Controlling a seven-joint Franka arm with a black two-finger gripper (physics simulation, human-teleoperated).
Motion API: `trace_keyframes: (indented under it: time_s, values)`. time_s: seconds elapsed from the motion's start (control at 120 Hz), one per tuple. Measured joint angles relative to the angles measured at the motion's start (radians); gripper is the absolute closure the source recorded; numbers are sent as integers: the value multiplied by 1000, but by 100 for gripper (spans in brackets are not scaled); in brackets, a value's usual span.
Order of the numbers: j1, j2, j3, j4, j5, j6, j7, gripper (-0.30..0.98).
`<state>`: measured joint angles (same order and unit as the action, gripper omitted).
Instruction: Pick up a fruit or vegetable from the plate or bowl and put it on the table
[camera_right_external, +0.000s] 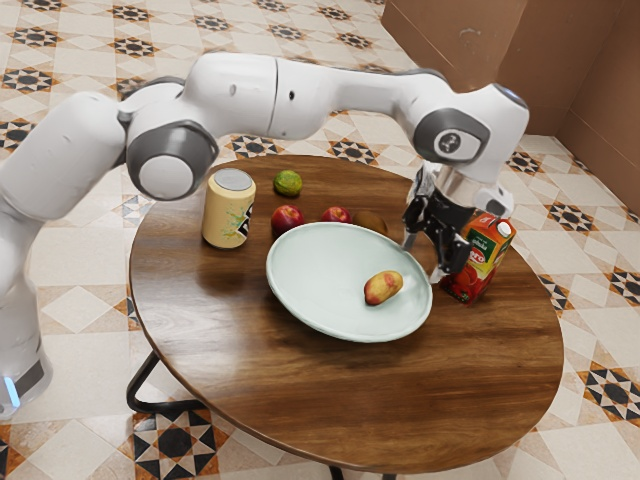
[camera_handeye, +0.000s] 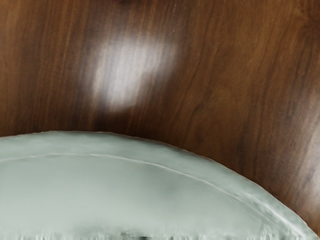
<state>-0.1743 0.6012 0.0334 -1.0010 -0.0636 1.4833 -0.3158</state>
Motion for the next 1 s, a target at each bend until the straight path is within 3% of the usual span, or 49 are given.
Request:
trace_keyframes:
  time_s: [0.35,0.55,0.667,1.0]
  values:
    - [28,-23,3,-43,29,30,-37,0]
    - [-42,-283,6,-396,34,99,-51,1]
    - [-50,-293,7,-470,35,151,-57,1]
    - [-41,-293,9,-493,48,208,-48,2]
